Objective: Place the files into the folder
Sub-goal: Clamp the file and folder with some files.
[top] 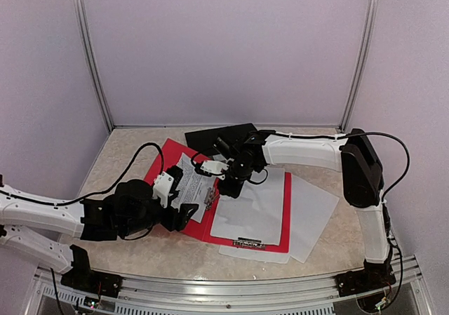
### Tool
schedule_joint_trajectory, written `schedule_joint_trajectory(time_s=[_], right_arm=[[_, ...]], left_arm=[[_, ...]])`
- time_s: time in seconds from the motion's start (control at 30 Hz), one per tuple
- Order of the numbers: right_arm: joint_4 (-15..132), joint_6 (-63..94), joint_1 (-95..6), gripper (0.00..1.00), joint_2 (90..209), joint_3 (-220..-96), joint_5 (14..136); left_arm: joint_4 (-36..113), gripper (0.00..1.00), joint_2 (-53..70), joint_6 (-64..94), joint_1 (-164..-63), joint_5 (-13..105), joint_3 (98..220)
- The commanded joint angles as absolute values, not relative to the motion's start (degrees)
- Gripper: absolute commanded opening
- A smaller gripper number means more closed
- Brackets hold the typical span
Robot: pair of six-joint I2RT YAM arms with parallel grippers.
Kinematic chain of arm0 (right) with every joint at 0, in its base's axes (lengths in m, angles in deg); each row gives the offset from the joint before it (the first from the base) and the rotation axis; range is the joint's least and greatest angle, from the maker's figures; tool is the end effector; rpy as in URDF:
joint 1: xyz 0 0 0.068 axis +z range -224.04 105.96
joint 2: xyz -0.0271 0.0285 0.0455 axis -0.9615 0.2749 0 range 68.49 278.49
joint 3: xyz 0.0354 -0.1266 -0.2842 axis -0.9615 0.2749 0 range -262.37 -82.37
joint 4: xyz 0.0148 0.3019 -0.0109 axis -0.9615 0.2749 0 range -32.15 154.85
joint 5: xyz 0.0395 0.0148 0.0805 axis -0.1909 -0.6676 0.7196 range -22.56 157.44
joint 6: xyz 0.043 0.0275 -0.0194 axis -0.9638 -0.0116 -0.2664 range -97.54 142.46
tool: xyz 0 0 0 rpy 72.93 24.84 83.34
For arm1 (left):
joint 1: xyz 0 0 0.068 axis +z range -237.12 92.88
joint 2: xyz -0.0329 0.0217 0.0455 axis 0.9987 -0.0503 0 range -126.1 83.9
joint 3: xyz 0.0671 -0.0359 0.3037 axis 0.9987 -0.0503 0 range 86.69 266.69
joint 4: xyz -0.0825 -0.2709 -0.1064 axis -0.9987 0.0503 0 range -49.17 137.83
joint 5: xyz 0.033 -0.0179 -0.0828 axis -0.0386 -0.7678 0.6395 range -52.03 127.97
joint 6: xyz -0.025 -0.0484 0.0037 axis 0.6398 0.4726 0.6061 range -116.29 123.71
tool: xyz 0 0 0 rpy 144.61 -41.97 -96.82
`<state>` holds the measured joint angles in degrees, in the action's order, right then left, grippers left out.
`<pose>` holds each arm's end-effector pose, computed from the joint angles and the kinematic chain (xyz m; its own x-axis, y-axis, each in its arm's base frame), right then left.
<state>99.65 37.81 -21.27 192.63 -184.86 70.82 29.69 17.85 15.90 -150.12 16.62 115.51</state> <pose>0.3195 0.4240 0.2169 -0.3072 -0.8412 -0.4451 -0.9252 0.3735 -0.0675 0.1295 -0.2248 0.2184 -0.3390 0.2321 -0.9117 0.6240 0.7807 -0.0332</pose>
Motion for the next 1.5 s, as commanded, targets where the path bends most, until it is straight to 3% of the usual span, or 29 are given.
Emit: schedule_joint_trajectory(time_s=[0.0, 0.7, 1.47], right_arm=[[100.87, 37.63, -20.57, 0.04, 192.93, -186.63, 70.56], [102.43, 38.48, -20.53, 0.0, 197.27, -191.63, 71.63], [104.64, 38.81, -20.6, 0.0, 199.28, -195.83, 73.43]], left_arm=[[28.65, 0.76, 15.42, 14.65, -149.69, 18.07, 115.7], [25.88, 0.75, 2.2, 9.34, -151.29, 16.96, 119.93], [13.49, 0.75, -22.35, -1.27, -156.55, -11.43, 127.82]])
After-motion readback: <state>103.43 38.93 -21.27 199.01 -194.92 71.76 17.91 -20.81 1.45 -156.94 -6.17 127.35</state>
